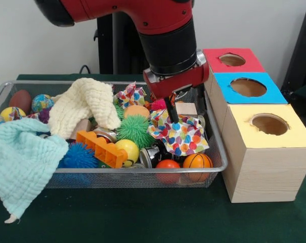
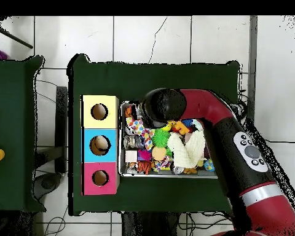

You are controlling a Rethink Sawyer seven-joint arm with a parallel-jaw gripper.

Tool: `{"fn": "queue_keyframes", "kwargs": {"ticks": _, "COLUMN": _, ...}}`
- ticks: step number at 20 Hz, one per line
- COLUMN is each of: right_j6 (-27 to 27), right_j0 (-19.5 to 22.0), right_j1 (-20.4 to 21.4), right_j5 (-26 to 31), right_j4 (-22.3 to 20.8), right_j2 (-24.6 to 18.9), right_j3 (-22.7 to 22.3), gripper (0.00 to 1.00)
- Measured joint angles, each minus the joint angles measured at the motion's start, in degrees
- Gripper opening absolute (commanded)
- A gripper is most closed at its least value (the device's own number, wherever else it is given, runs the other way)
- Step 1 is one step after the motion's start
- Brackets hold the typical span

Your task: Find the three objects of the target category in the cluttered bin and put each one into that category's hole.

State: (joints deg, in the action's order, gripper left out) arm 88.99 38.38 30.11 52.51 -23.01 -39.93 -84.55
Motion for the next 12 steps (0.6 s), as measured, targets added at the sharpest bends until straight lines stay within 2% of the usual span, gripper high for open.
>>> {"fn": "queue_keyframes", "kwargs": {"ticks": 6, "right_j6": -0.72, "right_j0": 0.77, "right_j1": -1.12, "right_j5": 2.21, "right_j4": -1.01, "right_j2": -1.24, "right_j3": 1.44, "gripper": 1.00}}
{"fn": "queue_keyframes", "kwargs": {"ticks": 12, "right_j6": -3.71, "right_j0": 1.90, "right_j1": -2.59, "right_j5": 2.47, "right_j4": -1.77, "right_j2": -2.95, "right_j3": 1.68, "gripper": 1.00}}
